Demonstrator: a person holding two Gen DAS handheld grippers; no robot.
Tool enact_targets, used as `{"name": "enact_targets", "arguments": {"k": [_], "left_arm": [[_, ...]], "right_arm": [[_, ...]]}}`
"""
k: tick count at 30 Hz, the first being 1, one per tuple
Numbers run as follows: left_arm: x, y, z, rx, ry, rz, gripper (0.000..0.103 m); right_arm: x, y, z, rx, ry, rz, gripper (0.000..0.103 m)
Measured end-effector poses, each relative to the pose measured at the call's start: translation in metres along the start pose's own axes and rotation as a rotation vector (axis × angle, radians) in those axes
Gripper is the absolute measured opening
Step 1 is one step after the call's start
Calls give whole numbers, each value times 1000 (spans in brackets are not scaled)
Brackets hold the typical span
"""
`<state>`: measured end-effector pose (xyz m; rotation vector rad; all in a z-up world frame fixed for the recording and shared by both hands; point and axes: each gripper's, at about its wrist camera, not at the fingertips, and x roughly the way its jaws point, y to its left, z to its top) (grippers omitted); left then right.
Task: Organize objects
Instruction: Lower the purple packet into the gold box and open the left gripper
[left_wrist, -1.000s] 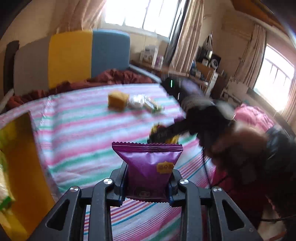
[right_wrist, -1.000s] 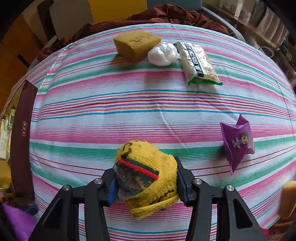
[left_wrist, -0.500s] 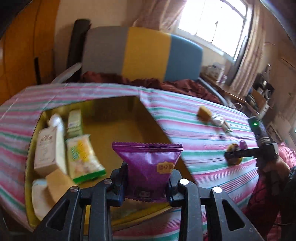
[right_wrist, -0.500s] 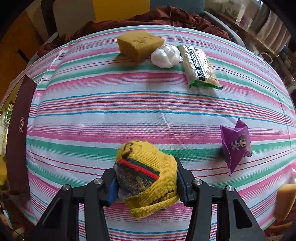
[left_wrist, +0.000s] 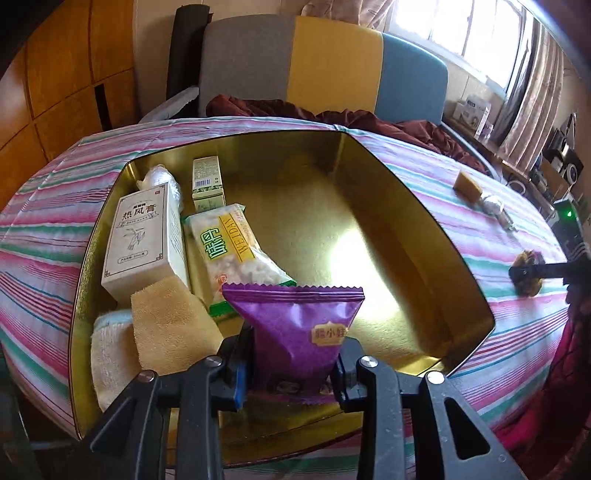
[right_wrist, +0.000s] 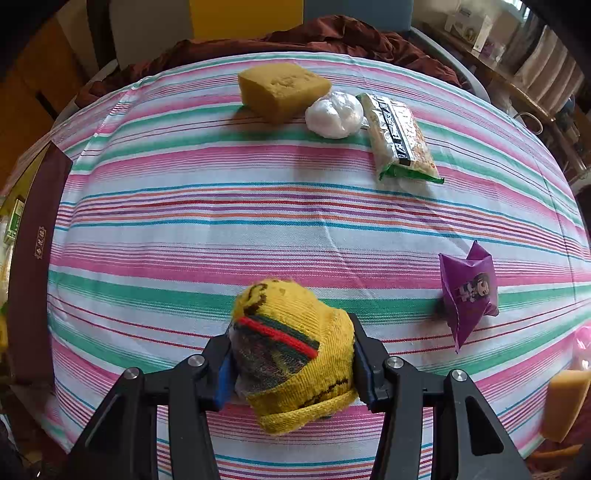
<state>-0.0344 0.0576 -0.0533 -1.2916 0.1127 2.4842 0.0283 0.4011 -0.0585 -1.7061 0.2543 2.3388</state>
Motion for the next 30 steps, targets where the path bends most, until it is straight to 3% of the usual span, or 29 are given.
{"name": "enact_targets", "arguments": {"k": [4,14,30], "left_arm": [[0,-1,-4,16,1,-1,39],[-7,2,-5,-10,-18,20,39],[-53,16,4,-38,-145,72,39]], "right_arm": [[2,2,1,1,0,3,53],[6,-3,4,-4,-1,-1,52],[5,-2,14,-13,-21,18,48]]}}
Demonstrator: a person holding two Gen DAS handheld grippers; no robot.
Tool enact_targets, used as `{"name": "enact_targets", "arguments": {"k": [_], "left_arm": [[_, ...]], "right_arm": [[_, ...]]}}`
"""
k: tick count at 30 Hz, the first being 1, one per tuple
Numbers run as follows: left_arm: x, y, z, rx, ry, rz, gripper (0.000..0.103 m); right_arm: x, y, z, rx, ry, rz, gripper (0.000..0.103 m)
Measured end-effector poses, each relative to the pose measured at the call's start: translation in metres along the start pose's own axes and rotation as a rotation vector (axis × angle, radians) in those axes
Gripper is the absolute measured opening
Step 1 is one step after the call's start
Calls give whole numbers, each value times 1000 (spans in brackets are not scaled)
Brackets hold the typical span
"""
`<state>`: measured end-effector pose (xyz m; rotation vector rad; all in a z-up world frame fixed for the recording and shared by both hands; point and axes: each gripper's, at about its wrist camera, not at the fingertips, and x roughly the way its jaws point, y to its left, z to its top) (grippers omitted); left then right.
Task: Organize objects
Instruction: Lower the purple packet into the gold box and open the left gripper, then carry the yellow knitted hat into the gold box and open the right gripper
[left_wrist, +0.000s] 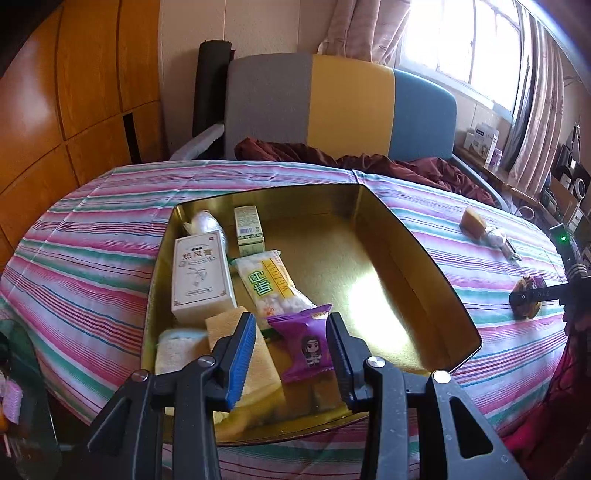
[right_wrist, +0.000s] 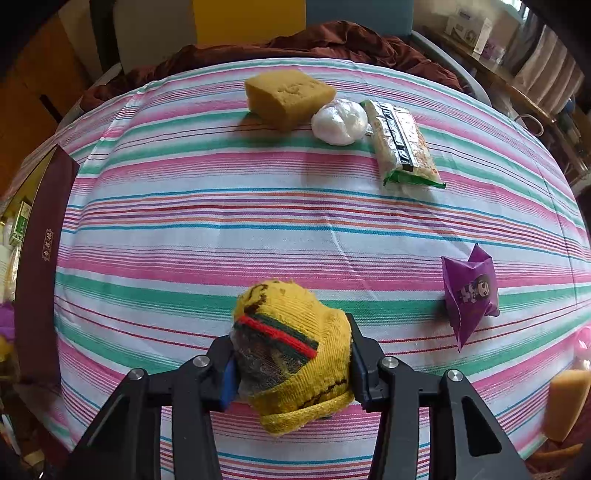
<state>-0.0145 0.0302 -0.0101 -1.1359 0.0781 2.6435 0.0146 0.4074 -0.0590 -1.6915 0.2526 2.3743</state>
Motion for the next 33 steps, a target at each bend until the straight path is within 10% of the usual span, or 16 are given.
{"name": "enact_targets", "arguments": {"k": [17,33], "left_arm": [[-13,21,1,-66,-50,6,39],[-11,43,1,-127,-59,32,39]], "right_arm": [[-94,180,-14,-271,-244,341,48],[-34,314,-56,-532,-76,393,55]]}}
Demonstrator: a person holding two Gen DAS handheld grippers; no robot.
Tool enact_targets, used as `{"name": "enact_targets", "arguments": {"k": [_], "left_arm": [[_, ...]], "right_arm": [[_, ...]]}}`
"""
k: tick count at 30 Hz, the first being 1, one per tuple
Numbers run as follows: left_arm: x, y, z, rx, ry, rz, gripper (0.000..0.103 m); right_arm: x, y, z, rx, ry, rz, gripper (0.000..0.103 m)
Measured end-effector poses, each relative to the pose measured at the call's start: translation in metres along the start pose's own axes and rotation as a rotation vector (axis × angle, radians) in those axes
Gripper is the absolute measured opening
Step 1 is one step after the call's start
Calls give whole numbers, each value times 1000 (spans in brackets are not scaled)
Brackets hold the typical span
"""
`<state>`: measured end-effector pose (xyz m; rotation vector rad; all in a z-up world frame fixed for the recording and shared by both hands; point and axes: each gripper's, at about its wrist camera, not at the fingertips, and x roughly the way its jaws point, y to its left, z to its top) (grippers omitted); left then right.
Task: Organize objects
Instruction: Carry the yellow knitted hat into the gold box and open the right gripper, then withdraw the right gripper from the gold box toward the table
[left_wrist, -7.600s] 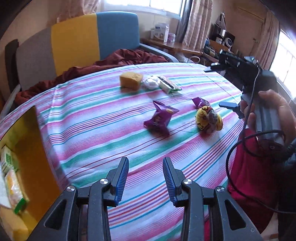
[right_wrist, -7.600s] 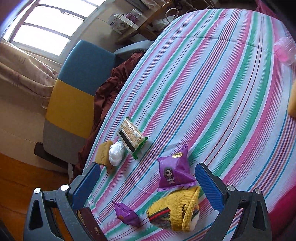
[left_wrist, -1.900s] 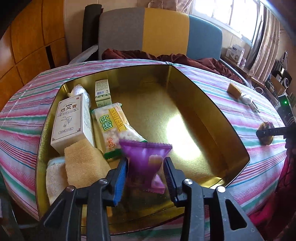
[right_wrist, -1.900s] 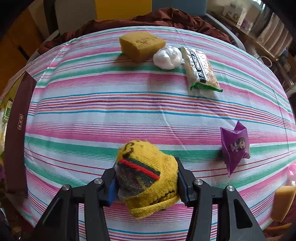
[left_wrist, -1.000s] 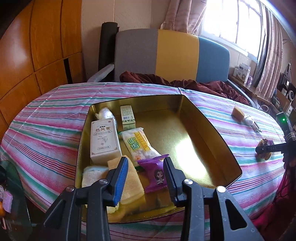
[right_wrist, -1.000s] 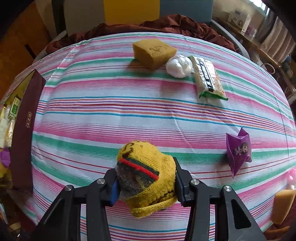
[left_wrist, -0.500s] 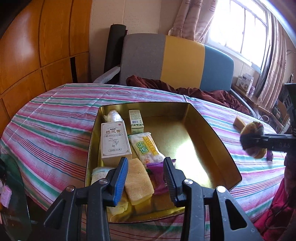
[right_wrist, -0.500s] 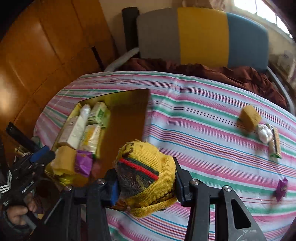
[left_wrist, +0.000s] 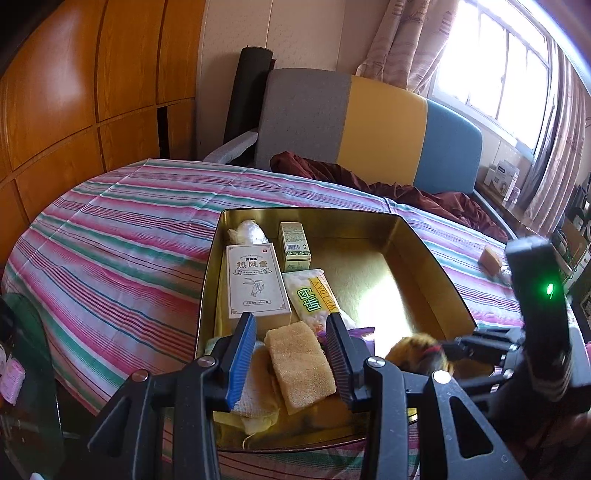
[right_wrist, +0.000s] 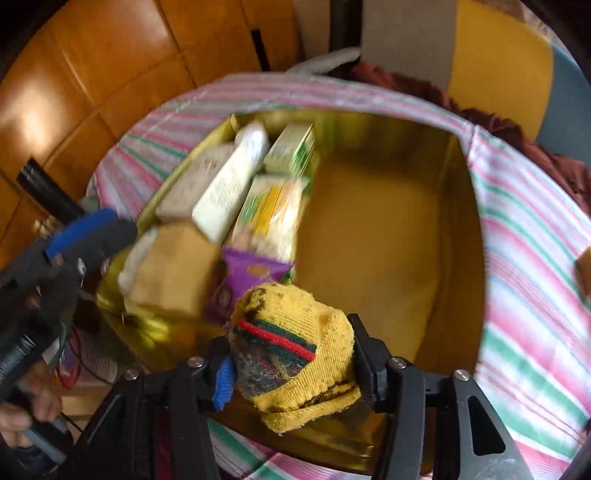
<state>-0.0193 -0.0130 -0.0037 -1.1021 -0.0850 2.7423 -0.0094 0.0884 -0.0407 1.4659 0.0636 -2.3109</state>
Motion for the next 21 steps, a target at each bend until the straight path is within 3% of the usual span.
{"name": "enact_targets", "arguments": {"k": [5,10,21], "left_arm": [[3,1,0,4,7,8,39],[-1,-3,0,15,-5,8,39],[-6,-18,0,53,-6,-4,39]], "right_arm": [[9,5,-10,-22,28,55,61],[-3,-9,-11,39,-17,91,84],[-58,-41,-16,116,-141,54,86]]}}
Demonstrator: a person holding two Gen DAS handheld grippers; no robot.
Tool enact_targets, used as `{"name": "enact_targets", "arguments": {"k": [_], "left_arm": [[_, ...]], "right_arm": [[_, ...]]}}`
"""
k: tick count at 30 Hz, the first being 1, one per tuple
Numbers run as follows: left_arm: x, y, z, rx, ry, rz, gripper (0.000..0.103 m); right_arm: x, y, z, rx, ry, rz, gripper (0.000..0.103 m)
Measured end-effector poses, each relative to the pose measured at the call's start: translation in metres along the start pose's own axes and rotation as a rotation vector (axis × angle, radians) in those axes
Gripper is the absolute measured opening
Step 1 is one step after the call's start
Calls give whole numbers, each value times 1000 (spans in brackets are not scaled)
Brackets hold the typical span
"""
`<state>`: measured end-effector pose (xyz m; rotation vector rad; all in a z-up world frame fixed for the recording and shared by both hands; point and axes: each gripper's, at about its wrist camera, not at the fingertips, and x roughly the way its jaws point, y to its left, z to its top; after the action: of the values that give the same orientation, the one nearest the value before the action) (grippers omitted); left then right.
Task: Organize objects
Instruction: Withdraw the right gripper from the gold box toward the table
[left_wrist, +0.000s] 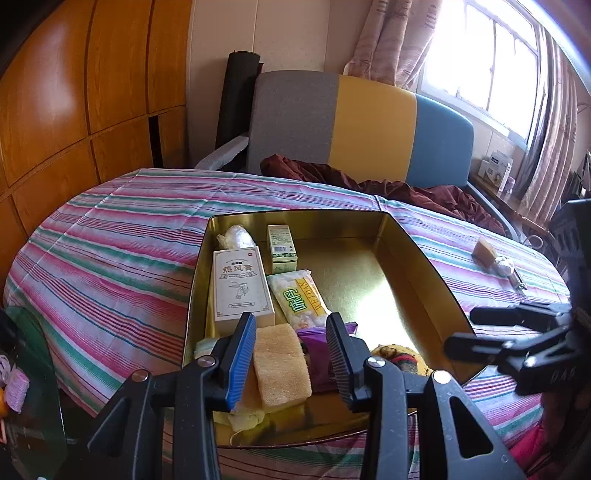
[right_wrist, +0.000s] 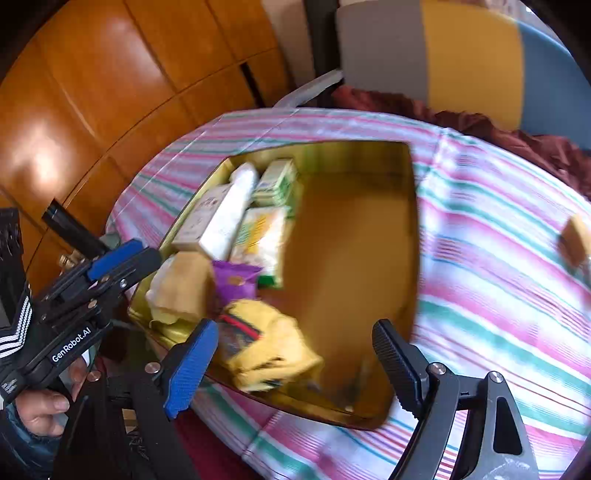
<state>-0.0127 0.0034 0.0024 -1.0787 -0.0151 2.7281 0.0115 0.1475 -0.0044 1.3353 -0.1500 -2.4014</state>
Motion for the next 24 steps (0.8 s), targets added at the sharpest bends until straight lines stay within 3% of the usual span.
{"name": "enact_targets", "arguments": {"k": [11,18,24], "left_arm": [[2,-30,6,84,3,-32,39],[5,-65,19,161,-3,-79,39],[8,-108,34,244,-7,-159,39]], "right_arm": [[-65,-99,-3,200,-92,-185,88],[-111,-193,-7,367,-156,-388,88],[-151,-289,-32,632,-278,-587,88]]}}
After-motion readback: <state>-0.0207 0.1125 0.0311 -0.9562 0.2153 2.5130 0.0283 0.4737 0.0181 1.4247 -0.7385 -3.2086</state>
